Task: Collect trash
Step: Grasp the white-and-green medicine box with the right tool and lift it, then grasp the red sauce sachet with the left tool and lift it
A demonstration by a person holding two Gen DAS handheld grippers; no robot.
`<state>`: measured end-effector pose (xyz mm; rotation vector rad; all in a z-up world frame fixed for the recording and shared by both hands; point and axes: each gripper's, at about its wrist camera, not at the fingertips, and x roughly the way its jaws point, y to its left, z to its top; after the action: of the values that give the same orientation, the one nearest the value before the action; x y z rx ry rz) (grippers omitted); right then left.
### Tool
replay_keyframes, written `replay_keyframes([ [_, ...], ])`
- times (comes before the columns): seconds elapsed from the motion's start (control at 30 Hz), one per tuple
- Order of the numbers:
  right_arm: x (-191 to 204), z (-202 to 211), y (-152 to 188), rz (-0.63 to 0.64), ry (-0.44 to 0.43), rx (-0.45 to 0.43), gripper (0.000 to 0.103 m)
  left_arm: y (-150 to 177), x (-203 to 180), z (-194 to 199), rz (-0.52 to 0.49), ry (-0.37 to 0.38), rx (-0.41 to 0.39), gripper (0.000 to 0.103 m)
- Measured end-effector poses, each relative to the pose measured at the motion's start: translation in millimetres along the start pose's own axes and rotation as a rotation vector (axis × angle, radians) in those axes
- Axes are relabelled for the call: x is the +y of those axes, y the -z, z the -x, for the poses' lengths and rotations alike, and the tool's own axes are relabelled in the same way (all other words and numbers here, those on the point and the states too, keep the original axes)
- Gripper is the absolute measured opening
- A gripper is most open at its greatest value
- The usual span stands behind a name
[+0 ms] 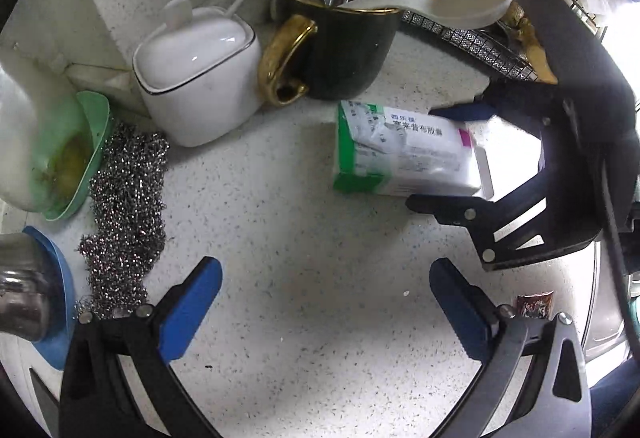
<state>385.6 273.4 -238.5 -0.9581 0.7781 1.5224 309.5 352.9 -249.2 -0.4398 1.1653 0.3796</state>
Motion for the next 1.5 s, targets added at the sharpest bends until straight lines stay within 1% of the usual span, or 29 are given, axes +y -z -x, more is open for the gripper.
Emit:
replay_keyframes([
  [0.03, 1.6, -1.0, 1.3, 0.004, -0.003, 0.011, 0.072, 0.6, -0.7, 0.7, -0.002, 0.003, 0.001, 0.103],
  [0.1, 5.6, 2.2, 2.6, 0.018, -0.005, -0.005, 0.064, 2.1, -3.2, 2.5, -0.012, 0.000, 0.000, 0.103],
  [0.17, 9.5, 3.1, 2.6, 0.020, 0.007, -0.010, 0.063, 2.1, -6.1, 3.6, -0.019, -0.005, 0.000, 0.103],
  [0.27, 20.4, 7.5, 3.4, 0.035, 0.042, -0.020, 0.061, 1.1, -15.0, 5.8, -0.020, 0.008, -0.007, 0.103],
  [0.33, 26.5, 15.3, 4.3, 0.025, 0.038, -0.029, 0.061, 1.6, -21.2, 9.7, -0.035, 0.010, -0.012, 0.103],
  [0.47, 28.4, 37.4, 8.5, -0.023, 0.067, -0.030, 0.061, 3.7, -39.1, 21.8, -0.076, 0.028, -0.022, 0.103],
  [0.6, 30.0, 67.8, 34.1, -0.113, 0.080, -0.034, 0.061, 5.0, -63.8, 32.4, -0.146, 0.054, -0.028, 0.103],
  [0.73, 31.3, 96.9, 57.9, -0.191, 0.131, -0.030, 0.061, 9.8, -95.8, 37.8, -0.258, 0.092, -0.024, 0.103],
  [0.8, 27.9, 110.5, 81.4, -0.251, 0.159, -0.023, 0.061, 10.1, -106.9, 36.4, -0.328, 0.123, -0.028, 0.103],
  [0.83, 27.8, 119.2, 94.5, -0.288, 0.178, -0.017, 0.061, 10.3, -119.2, 34.8, -0.369, 0.143, -0.028, 0.103],
  [0.9, 26.0, 132.1, 113.4, -0.361, 0.204, -0.014, 0.061, 15.9, -133.2, 34.5, -0.457, 0.179, -0.021, 0.103],
  [1.0, 30.6, 145.0, 140.6, -0.469, 0.238, -0.001, 0.061, 21.7, -156.4, 30.2, -0.578, 0.212, -0.012, 0.103],
  [1.17, 45.9, 160.7, 184.9, -0.627, 0.282, 0.012, 0.061, 32.5, -186.5, 13.9, -0.768, 0.270, 0.040, 0.103],
  [1.23, 48.6, 165.2, 201.1, -0.701, 0.291, 0.017, 0.061, 37.5, -197.3, 4.2, -0.831, 0.272, 0.061, 0.103],
  [1.3, 52.3, 165.0, 210.0, -0.765, 0.312, 0.020, 0.061, 43.7, -203.5, -6.2, -0.888, 0.271, 0.080, 0.103],
  [1.4, 58.5, 163.3, 219.4, -0.831, 0.346, 0.019, 0.061, 54.2, -210.6, -22.0, -0.951, 0.260, 0.106, 0.103],
  [1.5, 60.5, 161.7, 224.3, -0.890, 0.351, 0.024, 0.061, 61.1, -215.5, -29.0, -1.020, 0.259, 0.104, 0.103],
])
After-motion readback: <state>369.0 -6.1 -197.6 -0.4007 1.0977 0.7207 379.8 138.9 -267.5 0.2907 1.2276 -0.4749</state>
